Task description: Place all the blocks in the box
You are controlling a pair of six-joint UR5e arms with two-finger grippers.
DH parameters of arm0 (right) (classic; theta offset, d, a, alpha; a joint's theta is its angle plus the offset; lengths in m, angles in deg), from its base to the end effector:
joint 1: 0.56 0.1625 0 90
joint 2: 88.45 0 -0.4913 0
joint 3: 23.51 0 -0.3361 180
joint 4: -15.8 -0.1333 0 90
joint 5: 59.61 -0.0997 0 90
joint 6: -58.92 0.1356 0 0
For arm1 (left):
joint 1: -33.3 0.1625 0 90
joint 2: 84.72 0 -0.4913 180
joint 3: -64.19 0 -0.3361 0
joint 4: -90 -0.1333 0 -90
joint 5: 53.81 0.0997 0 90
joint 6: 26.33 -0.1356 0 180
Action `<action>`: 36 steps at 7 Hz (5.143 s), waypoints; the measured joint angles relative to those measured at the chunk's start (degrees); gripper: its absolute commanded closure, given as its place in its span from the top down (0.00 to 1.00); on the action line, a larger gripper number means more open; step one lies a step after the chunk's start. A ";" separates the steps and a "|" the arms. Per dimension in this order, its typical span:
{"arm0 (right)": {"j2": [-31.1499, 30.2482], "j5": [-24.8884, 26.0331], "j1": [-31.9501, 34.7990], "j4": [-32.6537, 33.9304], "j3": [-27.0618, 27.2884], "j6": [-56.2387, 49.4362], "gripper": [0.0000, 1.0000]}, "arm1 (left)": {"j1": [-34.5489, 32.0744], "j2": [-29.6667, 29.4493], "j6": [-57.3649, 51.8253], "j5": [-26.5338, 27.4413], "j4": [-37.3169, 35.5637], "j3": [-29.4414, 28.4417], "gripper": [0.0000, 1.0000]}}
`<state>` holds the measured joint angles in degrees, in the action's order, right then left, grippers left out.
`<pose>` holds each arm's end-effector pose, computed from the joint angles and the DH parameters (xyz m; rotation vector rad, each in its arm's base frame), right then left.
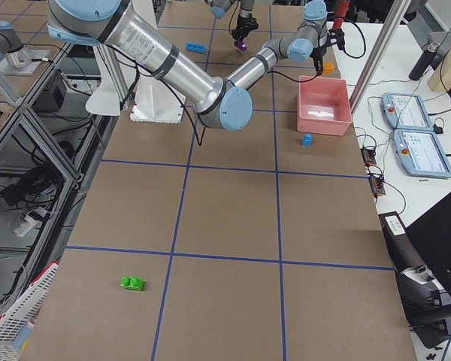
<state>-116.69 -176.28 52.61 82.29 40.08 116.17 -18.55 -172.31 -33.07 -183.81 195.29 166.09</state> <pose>-0.4589 -0.7336 0.1778 0.3761 -1.0239 0.0814 0.2385 -0.3784 0.6505 0.2207 0.8009 0.8905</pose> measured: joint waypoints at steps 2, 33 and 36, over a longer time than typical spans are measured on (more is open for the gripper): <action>2.71 4.40 -2.36 -9.81 -11.59 -0.85 0.00 | -3.30 -1.25 3.46 -2.98 -0.52 1.74 0.00; -17.95 2.29 -1.54 -28.82 -8.77 -21.22 1.00 | 3.84 -68.60 76.79 36.30 26.82 -58.45 1.00; -17.24 2.34 -2.17 -32.01 -12.53 -21.22 0.99 | 3.69 -69.06 76.87 36.09 26.71 -57.67 1.00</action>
<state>-133.94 -173.94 50.44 50.28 27.55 94.96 -14.86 -241.37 43.81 -147.73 222.00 108.42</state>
